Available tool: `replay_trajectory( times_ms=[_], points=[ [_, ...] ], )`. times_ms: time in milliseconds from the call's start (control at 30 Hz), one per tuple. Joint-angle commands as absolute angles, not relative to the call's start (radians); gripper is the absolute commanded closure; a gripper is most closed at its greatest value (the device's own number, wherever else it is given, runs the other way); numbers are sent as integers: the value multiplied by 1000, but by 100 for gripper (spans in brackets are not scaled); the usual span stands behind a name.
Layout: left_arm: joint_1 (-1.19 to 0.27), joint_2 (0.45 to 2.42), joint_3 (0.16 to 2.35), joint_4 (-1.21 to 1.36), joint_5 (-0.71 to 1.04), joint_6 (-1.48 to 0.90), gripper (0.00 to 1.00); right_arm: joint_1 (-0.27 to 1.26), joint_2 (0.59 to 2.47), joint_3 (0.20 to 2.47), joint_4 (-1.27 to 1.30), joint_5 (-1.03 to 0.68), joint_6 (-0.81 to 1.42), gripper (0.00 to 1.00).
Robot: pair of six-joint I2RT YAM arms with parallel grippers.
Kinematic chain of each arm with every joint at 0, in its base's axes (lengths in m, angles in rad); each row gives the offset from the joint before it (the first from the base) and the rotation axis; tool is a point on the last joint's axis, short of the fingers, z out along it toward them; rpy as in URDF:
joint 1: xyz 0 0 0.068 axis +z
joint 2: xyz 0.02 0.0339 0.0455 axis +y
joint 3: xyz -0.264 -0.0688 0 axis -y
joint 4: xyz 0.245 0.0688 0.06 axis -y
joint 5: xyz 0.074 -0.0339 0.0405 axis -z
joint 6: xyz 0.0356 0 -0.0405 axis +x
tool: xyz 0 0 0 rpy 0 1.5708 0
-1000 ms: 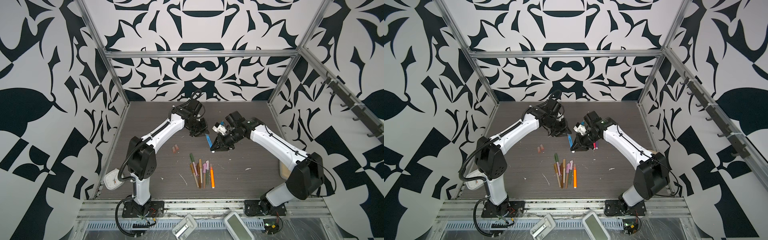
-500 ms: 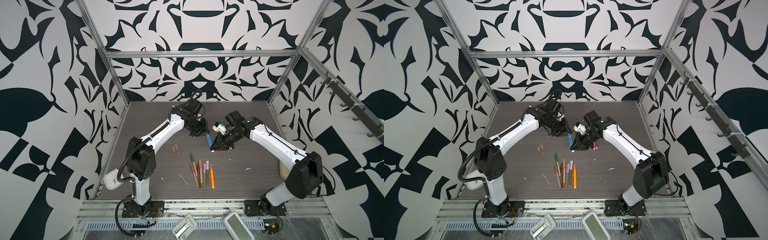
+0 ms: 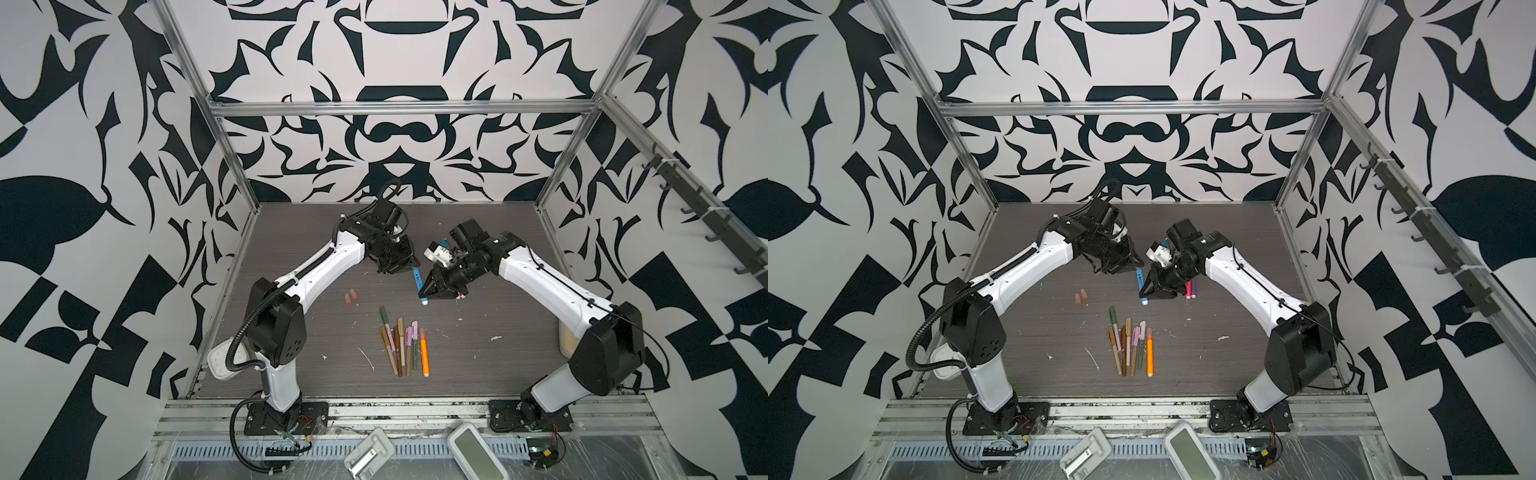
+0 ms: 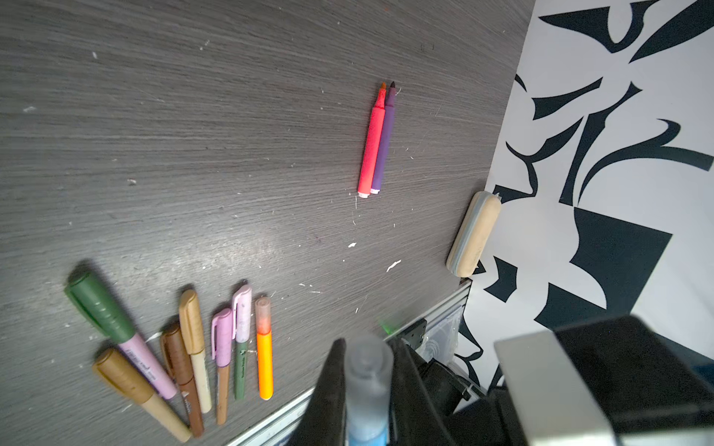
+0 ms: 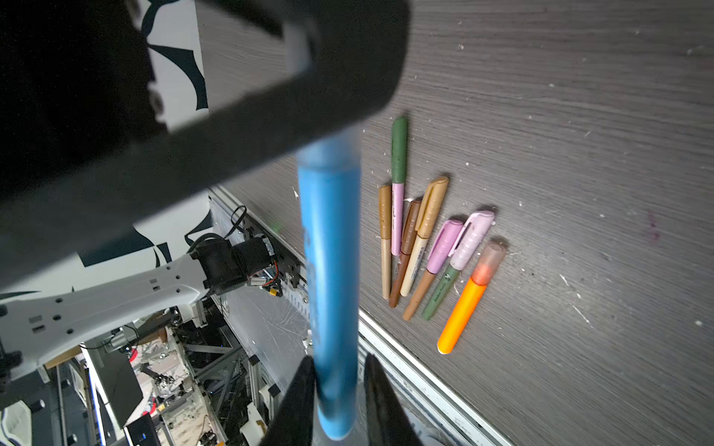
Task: Open the pen caps
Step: 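Close the left gripper on the blue highlighter's translucent cap, then pull the left gripper away from the right gripper to remove the cap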
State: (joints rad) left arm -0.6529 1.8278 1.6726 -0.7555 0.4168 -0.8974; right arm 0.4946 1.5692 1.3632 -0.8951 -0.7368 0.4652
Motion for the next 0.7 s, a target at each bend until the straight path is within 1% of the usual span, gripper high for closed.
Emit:
replay_trajectory(
  times_ms=[0,200,233,300,333,400,500,600,667],
  points=[
    [-660,1791,1659,-758,439,-900,100,486,1587,1402,-825,-734,507,74],
    [-661,1780,1650,-749,441,-903,100,486,1632,1423,-796,-739,522,74],
    [-661,1779,1646,-748,442,-903,100,485,1636,1426,-795,-739,523,78],
    [-660,1777,1643,-746,434,-904,100,486,1637,1424,-794,-737,527,98],
    [-659,1778,1646,-754,422,-904,100,486,1635,1420,-795,-735,528,100],
    [-628,1795,1680,-791,405,-880,100,486,1618,1402,-815,-717,523,100],
    [-496,1882,1811,-895,407,-809,100,489,1553,1289,-784,-711,551,100],
    [-336,1997,2027,-972,394,-774,100,504,1453,1101,-738,-728,589,100],
    [-269,2085,2200,-1040,341,-751,100,511,1385,1007,-739,-722,597,100]
  ],
)
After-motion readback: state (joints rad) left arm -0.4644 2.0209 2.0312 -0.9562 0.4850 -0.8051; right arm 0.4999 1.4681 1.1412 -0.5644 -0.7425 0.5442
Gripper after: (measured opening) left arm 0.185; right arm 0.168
